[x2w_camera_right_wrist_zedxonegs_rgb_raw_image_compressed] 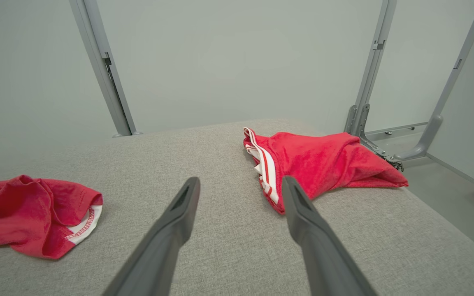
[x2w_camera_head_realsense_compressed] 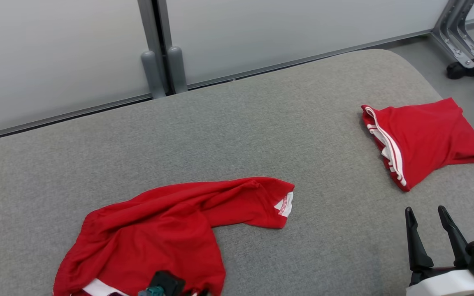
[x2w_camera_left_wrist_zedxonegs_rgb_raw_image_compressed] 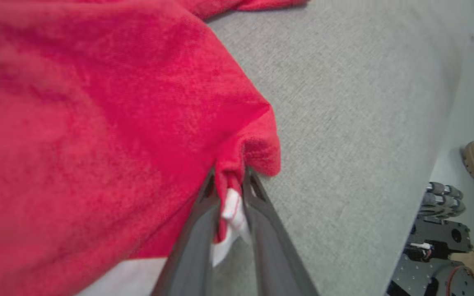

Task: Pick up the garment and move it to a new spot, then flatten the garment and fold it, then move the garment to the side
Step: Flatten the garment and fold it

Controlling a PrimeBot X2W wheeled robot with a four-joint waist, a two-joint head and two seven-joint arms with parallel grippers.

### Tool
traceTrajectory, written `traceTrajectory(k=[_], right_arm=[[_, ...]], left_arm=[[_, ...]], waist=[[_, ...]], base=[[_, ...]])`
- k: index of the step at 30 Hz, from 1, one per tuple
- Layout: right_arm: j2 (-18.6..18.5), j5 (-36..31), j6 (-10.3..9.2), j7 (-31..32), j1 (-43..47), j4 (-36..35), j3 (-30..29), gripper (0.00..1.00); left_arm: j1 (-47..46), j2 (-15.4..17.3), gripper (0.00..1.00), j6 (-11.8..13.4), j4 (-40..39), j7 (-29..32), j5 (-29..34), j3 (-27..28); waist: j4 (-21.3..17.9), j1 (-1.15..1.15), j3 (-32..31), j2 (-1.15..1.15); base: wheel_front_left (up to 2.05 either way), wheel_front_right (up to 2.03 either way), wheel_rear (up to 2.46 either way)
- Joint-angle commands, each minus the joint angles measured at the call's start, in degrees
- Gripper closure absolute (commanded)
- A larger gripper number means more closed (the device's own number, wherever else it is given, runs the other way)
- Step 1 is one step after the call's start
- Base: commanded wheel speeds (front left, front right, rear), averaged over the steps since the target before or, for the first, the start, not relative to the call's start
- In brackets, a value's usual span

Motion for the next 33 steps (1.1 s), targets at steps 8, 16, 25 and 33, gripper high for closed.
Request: traceTrajectory(k=[8, 16, 25, 33], right_arm=[[-0.28, 0.29, -0.01, 0.01, -0.38, 0.87, 0.6, 0.0], [-0.28, -0.14, -0.01, 0.01, -1.39, 1.24, 1.84, 0.0], [-0.27, 0.01, -0.01, 0.0, -0.28, 1.26, 0.93, 0.0], [-0.31, -2.68, -0.01, 0.01, 0.85, -2.4, -1.99, 0.0]], left_arm=[[-3.6, -6.37, 1.0, -1.27, -2.86, -4.42, -3.94, 2.24], [-8.3, -16.03, 0.0, -3.72, 4.2, -9.0, -7.21, 2.57], [-10.03, -18.61, 0.0, -4.15, 10.93, -18.78, -6.98, 3.84], [-1.41, -10.62, 0.0, 5.48, 1.25, -25.57, -0.01, 13.93]], waist=[[-1.66, 0.0, -0.45, 0.0], [-3.34, 0.0, 0.08, 0.0], [-2.41, 0.0, -0.19, 0.0], [2.75, 0.0, -4.13, 0.0]], base=[[0.0, 0.0, 0.0], [0.0, 0.0, 0.0], [0.0, 0.0, 0.0], [0.0, 0.0, 0.0]])
